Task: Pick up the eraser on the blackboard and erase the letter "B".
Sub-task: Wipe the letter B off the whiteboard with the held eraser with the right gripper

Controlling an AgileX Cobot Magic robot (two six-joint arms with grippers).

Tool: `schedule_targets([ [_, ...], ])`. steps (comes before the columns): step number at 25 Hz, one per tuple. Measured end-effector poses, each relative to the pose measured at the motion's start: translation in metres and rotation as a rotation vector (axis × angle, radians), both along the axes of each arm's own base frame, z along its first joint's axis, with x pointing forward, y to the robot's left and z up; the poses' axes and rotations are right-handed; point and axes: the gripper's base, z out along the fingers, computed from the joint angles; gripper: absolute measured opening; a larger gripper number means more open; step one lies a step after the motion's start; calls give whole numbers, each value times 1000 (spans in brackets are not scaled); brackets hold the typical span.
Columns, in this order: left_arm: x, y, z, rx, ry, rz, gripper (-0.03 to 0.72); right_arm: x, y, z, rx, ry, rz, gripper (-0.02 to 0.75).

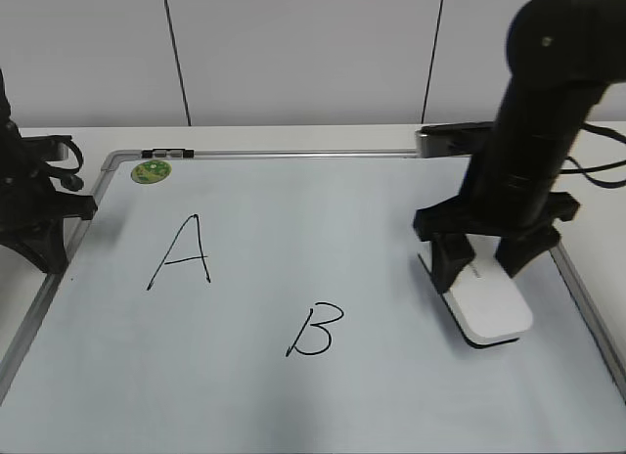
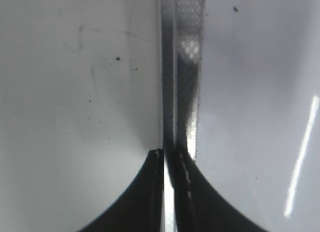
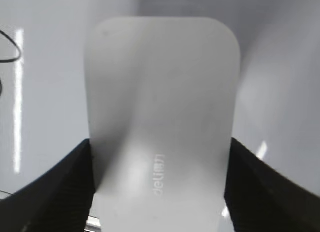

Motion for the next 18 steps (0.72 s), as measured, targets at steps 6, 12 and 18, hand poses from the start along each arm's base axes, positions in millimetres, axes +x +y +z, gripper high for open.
schedule_targets([
  [6,0,0,0,0,0,0,22,13,49,-13,-17,16,91,532],
  [12,0,0,0,-2,0,1,22,15,76,-35,-40,50,138,531],
  [18,0,0,0,-2,0,1,22,11,87,-47,-80,75,164,524],
])
